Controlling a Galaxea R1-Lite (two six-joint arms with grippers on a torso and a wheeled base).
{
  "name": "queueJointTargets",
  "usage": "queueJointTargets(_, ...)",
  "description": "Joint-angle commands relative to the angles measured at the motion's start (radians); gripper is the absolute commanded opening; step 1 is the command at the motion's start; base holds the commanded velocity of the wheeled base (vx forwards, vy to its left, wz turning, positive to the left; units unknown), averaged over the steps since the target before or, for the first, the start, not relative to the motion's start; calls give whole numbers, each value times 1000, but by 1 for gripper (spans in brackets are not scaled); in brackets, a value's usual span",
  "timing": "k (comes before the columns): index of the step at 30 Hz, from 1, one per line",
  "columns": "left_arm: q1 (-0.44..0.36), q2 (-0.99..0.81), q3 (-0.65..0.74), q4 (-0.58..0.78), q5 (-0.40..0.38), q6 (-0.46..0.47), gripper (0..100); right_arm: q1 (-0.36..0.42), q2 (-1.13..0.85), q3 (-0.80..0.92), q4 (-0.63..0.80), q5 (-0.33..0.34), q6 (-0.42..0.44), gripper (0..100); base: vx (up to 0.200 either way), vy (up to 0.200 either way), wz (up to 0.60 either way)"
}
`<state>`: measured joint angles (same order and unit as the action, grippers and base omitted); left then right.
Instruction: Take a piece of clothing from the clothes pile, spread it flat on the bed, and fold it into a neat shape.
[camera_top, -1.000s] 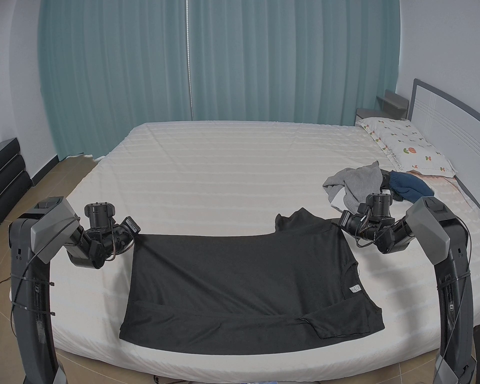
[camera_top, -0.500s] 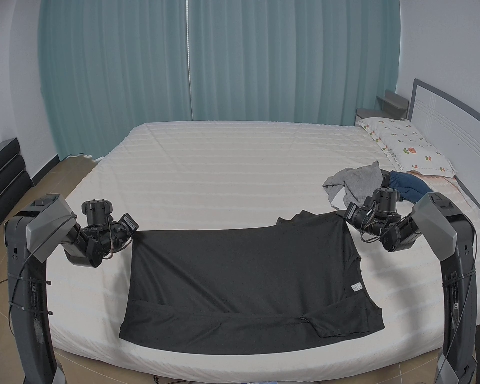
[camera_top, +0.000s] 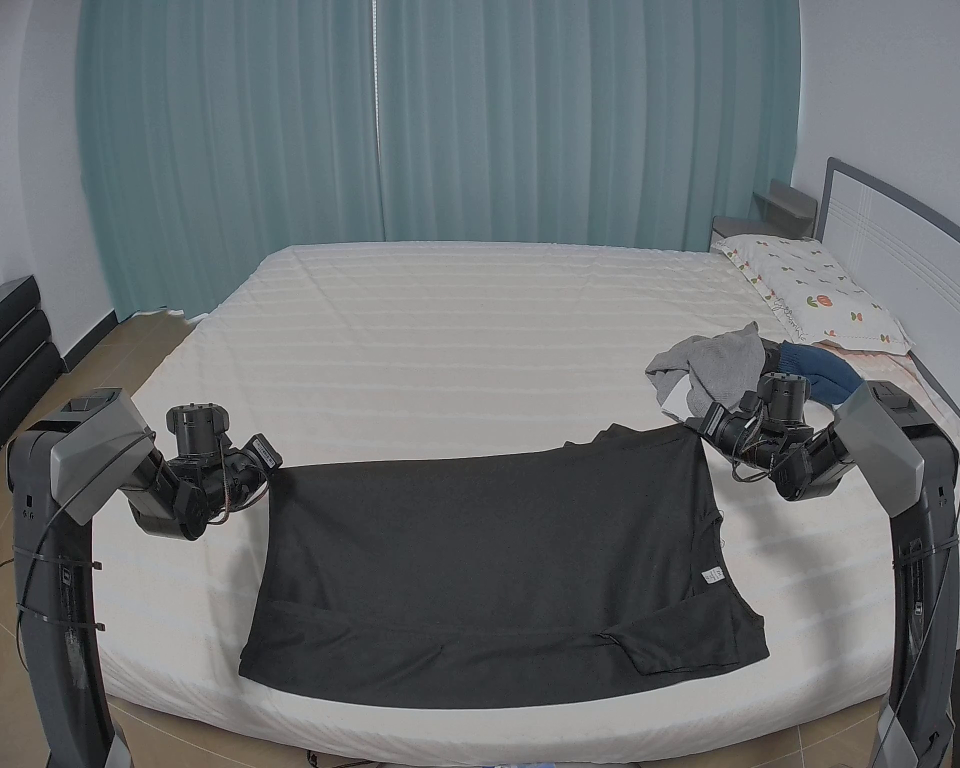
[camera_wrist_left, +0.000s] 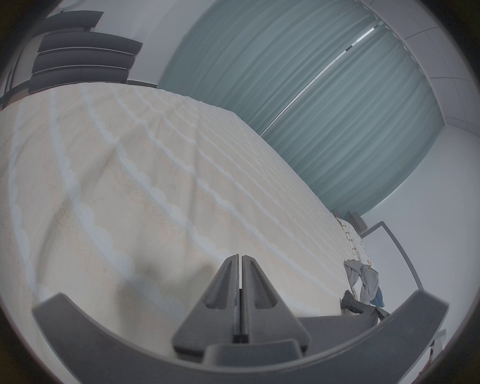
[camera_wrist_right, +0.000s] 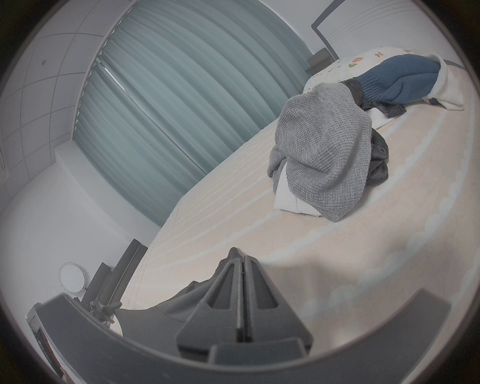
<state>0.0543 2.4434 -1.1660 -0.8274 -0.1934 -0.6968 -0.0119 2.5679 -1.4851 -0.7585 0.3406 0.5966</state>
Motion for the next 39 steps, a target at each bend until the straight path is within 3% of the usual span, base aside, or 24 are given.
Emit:
queueJointTargets(1,-1,-6,5,-15,0,0,0,4,-2,14,-1,1,-3,0,0,0,0)
queueJointTargets(9,6,-29,32,-21,0,10,0,10,-3,26,-2,3,-4,0,0,0,0)
queueJointTargets(16,3,-50,91,-22,-1,95,0,6,-44,109,-22,20,-8,0,0,0,0)
queueJointTargets(28,6,-127,206,-24,-4,184,0,-11,-152,293,-30,95,-20,0,0,0,0)
queueJointTargets(39,9,-152,301,-90,-9,189,0,-11,-202,427,-116,106,-31,0,0,0,0)
